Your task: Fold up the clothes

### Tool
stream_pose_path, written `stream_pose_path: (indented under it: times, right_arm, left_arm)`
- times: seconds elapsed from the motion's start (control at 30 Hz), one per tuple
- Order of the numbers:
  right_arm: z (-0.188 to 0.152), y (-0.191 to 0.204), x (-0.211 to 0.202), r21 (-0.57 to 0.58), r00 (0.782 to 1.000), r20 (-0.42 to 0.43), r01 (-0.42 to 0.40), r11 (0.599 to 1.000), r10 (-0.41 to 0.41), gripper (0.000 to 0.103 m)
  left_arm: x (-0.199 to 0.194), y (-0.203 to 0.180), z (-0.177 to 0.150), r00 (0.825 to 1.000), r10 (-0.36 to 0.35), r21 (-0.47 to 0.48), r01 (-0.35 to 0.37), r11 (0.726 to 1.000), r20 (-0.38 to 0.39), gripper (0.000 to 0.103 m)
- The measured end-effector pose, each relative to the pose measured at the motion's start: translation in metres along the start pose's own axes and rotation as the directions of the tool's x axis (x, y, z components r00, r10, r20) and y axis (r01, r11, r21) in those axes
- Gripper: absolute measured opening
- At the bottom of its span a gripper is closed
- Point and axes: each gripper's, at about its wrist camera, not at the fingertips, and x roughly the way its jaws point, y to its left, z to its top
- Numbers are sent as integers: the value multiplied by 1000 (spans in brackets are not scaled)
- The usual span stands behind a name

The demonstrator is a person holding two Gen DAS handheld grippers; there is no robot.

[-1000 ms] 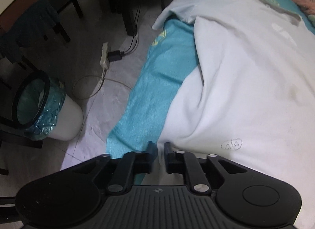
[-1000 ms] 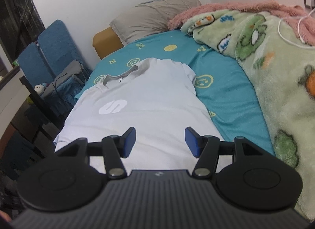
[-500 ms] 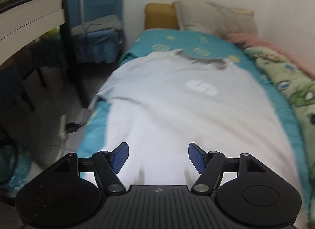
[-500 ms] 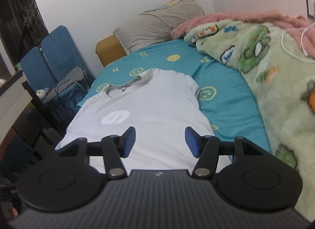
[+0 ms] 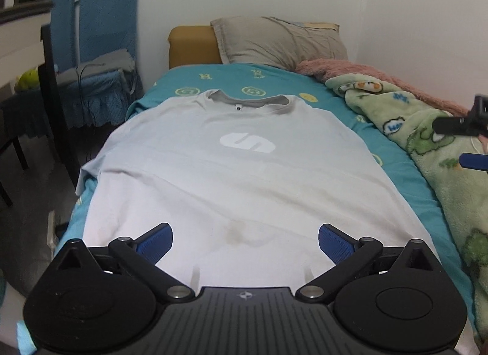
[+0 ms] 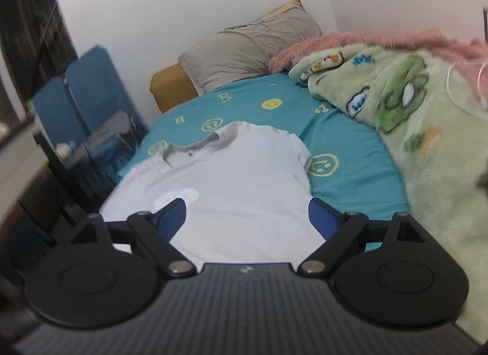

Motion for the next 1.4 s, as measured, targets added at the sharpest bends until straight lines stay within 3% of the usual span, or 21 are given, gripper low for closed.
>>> stream_pose_path:
  times: [0.13, 0.5, 0.7, 0.8, 0.9, 0.97, 1.03, 1.23, 1.4]
  right_arm:
    - [23, -30, 42, 169, 995, 3, -101, 981, 102, 89]
    - [57, -134, 169, 329, 997, -26, -66, 942, 79, 88]
    - [46, -146, 229, 412, 990, -29, -112, 904, 136, 84]
    - [43, -137, 237, 351, 994, -41, -83, 933, 104, 81]
    - [40, -127, 246, 288, 996, -52, -53, 956, 71, 71]
    - [38, -121, 252, 245, 997, -58, -33, 969, 48, 53]
    - [36, -114, 257, 201, 998, -63, -12, 980, 26, 29]
    - [36, -98, 264, 74, 997, -67, 39, 997, -34, 14]
    - [45, -94, 251, 65, 999, -36, 17, 998, -15, 8]
  left_arm:
    - [14, 7, -9, 1000, 1, -33, -1, 999, -20, 103]
    - [67, -2, -26, 998, 44, 16, -44, 999, -37, 103]
    - [96, -3, -40, 996, 86, 32, -85, 996, -28, 103]
    - [98, -9, -43, 993, 116, 58, -116, 992, -6, 103]
    - [96, -11, -46, 991, 130, 72, -130, 989, 11, 103]
    - [97, -11, -46, 992, 128, 70, -128, 989, 9, 103]
    - [98, -10, -46, 992, 127, 70, -127, 989, 7, 103]
    - [97, -10, -47, 992, 126, 70, -126, 990, 7, 103]
    - [97, -10, -47, 992, 125, 69, -126, 990, 7, 103]
